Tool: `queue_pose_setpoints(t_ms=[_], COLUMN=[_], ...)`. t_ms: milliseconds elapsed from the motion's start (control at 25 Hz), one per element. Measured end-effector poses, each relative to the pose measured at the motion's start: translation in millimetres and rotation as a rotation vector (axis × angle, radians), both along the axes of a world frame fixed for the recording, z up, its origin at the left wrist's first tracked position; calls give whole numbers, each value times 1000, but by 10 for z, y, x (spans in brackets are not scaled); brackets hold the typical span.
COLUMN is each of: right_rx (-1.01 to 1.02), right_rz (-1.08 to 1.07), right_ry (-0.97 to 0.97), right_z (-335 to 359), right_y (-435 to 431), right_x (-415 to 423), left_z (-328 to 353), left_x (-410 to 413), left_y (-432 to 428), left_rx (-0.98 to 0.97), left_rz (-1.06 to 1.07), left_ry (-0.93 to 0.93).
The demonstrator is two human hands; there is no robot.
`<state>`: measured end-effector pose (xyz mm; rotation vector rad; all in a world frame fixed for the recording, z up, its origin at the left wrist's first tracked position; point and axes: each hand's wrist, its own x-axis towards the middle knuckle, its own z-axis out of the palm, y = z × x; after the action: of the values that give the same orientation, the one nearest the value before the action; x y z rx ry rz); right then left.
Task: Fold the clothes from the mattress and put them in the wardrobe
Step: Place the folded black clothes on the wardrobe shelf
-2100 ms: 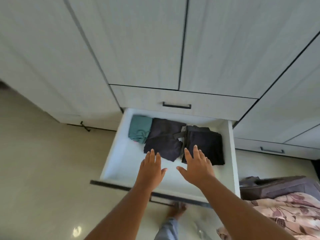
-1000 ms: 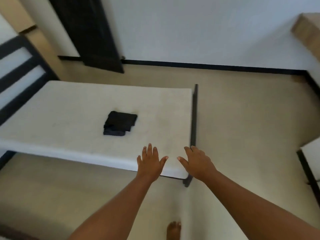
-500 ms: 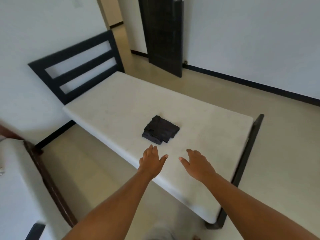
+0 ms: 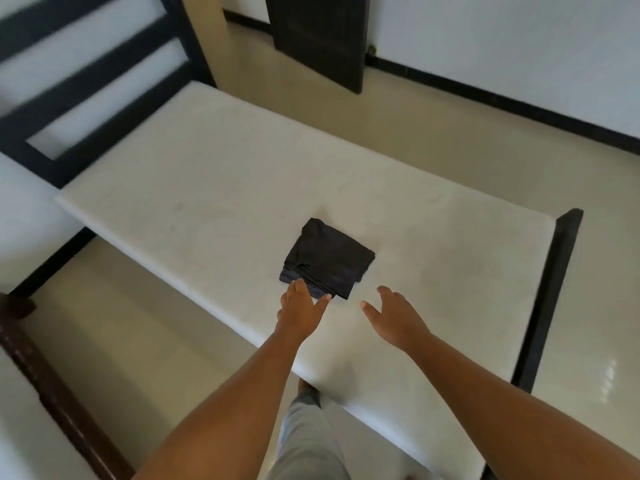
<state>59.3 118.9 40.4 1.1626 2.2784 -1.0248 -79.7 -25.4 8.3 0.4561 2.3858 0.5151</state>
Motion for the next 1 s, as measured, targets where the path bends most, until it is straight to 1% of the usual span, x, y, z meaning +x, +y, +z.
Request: queue_pose_setpoints(t_ms=[160,240,360,520,600,680,760,840,920,1000], right_rx=[-171,-237,-281,-333,-351,-368,-440,-584,-705,-789], right_rz=[-258,-409,-630,-871,-956,-1039,-1147,-1263,-1348,-1394], right_ry=[-99,-103,-118,-144,-163,-138,-85,1,132,239], right_z=[-719,-1113,-1741,-2375,-2567,-2721,-2806,-2809,-2682,-2415], right_y=[201,262,354,450,489,506,502,490,494,482], right_x=[-958,-1313,-1715,-1972,-2075,-2171,-2213,-2197,-2079,-1866], left_z=[-896,-1295,-1846,-2408,-2620,-2748,-2762,-2666,-2456,-2137], left_x=[-978,-1334,-1777,-2126,-2182,-2175,-2127,-2090,-2059,-1972], left_y=[454,635,841,943,970,987,1003,990,947,894], left_rx=[-21,-44,-109,-203,-211,-152,-26,61,141,225], left_rz=[47,78,121,157,159,190,287,394,461,530], left_ry=[-125,-145,-140,-210,-204,-230,-369,-588,-825,-1002])
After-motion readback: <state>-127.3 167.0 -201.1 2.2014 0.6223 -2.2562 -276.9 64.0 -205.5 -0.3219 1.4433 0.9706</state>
